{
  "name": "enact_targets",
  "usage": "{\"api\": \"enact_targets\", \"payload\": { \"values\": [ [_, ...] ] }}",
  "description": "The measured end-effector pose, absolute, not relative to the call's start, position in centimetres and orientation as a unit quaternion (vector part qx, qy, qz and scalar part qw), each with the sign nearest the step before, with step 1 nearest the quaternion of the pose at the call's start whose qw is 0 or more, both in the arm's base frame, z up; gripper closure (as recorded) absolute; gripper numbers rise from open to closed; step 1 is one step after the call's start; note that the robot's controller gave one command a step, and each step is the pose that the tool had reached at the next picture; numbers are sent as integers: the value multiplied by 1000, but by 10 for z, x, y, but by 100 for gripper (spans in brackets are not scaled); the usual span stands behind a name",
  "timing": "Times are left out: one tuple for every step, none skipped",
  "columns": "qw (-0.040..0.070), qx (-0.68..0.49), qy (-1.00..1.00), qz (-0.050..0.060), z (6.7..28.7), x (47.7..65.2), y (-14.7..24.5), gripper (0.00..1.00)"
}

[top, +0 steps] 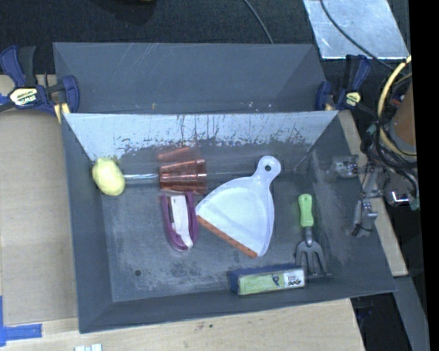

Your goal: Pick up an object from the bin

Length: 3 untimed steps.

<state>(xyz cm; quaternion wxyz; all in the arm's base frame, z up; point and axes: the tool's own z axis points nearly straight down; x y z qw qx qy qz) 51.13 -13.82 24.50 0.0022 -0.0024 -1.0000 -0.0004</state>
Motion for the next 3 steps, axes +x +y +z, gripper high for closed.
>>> {"api": "enact_targets", "payload": {
  "values": [
    [-2, 0, -1000, 1, 250, 513, -137, 0],
    [-3, 114, -993, 1, 165, 525, -143, 0],
    [-4, 211, -978, 2, 160, 534, -155, 0]
  ]
}}
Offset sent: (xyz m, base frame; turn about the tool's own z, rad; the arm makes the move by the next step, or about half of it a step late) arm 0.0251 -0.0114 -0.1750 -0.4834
